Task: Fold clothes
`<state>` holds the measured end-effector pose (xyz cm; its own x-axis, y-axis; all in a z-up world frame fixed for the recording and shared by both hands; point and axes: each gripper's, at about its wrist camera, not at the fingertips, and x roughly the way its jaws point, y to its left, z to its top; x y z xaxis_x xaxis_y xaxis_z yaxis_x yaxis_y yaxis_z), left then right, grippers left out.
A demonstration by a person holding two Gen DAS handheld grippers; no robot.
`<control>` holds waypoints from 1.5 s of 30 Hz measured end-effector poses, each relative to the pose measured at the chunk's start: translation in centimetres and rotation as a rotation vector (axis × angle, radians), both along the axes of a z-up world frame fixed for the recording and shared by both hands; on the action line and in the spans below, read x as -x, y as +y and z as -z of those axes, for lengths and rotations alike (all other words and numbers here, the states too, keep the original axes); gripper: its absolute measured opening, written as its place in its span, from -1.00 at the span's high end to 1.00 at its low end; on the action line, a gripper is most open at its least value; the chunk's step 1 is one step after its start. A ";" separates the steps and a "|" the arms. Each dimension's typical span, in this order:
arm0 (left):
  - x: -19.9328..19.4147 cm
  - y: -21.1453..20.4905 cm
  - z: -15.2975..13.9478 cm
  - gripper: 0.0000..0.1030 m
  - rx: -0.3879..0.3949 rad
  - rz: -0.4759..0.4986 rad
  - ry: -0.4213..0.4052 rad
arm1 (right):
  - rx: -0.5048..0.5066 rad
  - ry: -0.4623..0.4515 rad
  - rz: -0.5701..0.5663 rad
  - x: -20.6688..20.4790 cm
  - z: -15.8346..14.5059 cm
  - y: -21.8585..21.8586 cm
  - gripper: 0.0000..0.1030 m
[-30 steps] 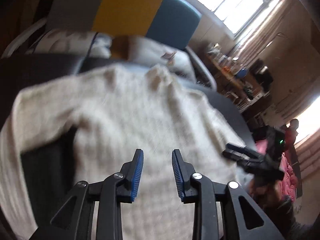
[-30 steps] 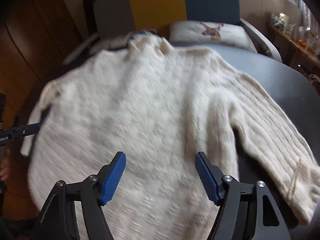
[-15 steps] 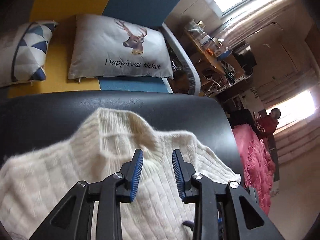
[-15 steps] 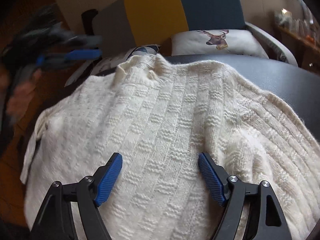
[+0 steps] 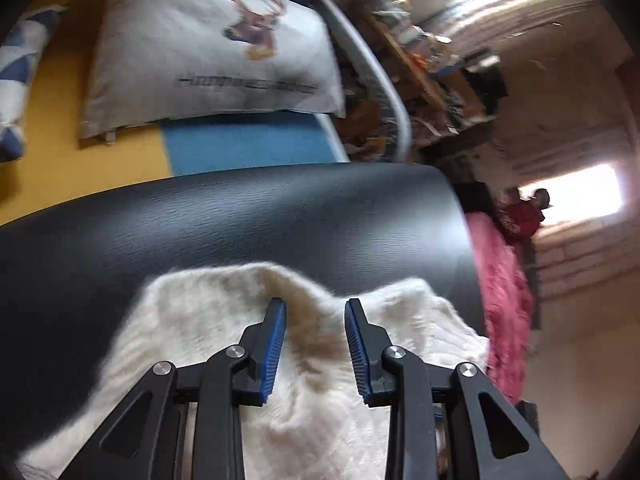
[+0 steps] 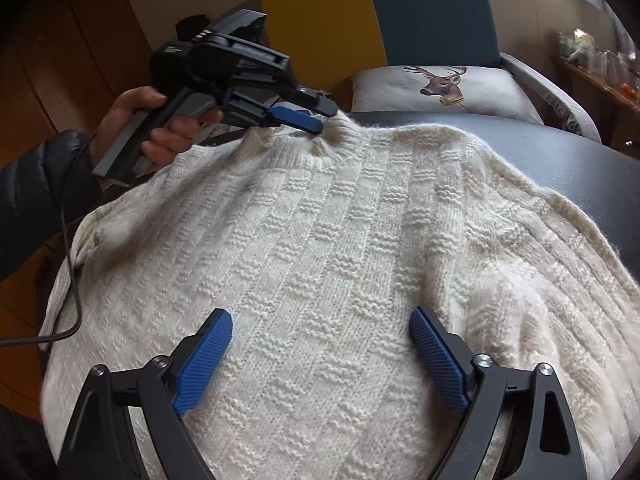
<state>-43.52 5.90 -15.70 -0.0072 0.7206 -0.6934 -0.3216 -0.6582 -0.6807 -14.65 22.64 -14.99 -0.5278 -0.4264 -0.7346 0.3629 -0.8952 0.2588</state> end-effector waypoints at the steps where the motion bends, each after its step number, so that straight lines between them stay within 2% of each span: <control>1: 0.0 0.3 0.0 0.45 -0.018 0.018 0.000 | -0.002 0.000 -0.003 0.0 0.0 -0.1 -0.85; 3: 0.1 0.9 0.0 0.54 -0.054 0.054 0.001 | -0.006 0.001 -0.006 0.0 0.0 -0.2 -0.87; 4: 0.1 1.2 -0.1 0.72 -0.072 0.073 0.005 | -0.006 0.001 -0.008 0.0 0.0 -0.3 -0.89; 7: -1.7 2.9 -2.3 0.95 -0.099 0.146 0.134 | -0.002 0.001 -0.008 0.1 0.1 -0.3 -0.90; 11: -0.1 3.0 -2.0 0.97 0.033 0.037 0.212 | -0.011 0.006 -0.007 0.2 0.2 -0.5 -0.91; 15: 1.1 3.1 0.7 0.96 0.145 0.000 0.190 | -0.026 0.011 -0.006 0.2 0.3 -0.7 -0.91; 18: 0.3 4.0 0.1 0.93 0.205 0.007 0.232 | -0.027 0.013 -0.004 0.2 0.3 -0.7 -0.91; 19: 0.1 3.9 -0.3 0.93 0.210 0.003 0.230 | -0.030 0.013 -0.004 0.2 0.3 -0.8 -0.91; 20: -0.1 3.8 -0.7 0.81 0.214 -0.004 0.228 | -0.035 0.014 -0.004 0.2 0.3 -0.9 -0.91; 22: -0.6 1.8 -1.9 0.68 0.152 -0.085 0.216 | -0.038 0.014 -0.004 0.2 0.3 -0.9 -0.91; 25: -3.3 -2.0 -4.1 0.66 0.111 -0.190 0.264 | -0.034 0.011 -0.006 0.1 0.4 -1.0 -0.92; 27: -6.2 -4.3 -4.8 0.66 0.118 -0.222 0.300 | 0.000 0.004 -0.011 0.2 0.3 -0.7 -0.95; 30: -10.6 -6.9 -4.2 0.66 0.209 -0.247 0.361 | 0.051 -0.032 -0.015 0.8 0.0 -0.2 -0.95; 31: -11.7 -7.6 -3.8 0.66 0.231 -0.252 0.365 | 0.091 -0.061 -0.014 1.3 -0.4 0.0 -0.95; 33: -13.8 -8.9 -3.0 0.66 0.273 -0.260 0.373 | 0.245 -0.104 -0.020 2.8 -1.6 0.4 -0.92; 35: -14.9 -9.5 -2.4 0.66 0.278 -0.264 0.380 | 0.365 -0.106 -0.040 4.4 -3.3 -0.1 -0.92; 38: -15.7 -10.1 -1.6 0.66 0.303 -0.268 0.394 | 0.490 -0.130 -0.091 9.1 -5.0 -2.3 -0.92; 41: -15.5 -9.7 -1.2 0.66 0.312 -0.250 0.418 | 0.524 -0.182 -0.094 14.2 -5.3 -5.3 -0.92; 43: -15.8 -9.6 -0.7 0.66 0.356 -0.235 0.431 | 0.540 -0.235 -0.077 16.9 -4.6 -6.6 -0.92; 45: -15.9 -9.8 0.0 0.66 0.338 -0.232 0.423 | 0.559 -0.296 -0.065 19.4 -3.6 -7.7 -0.92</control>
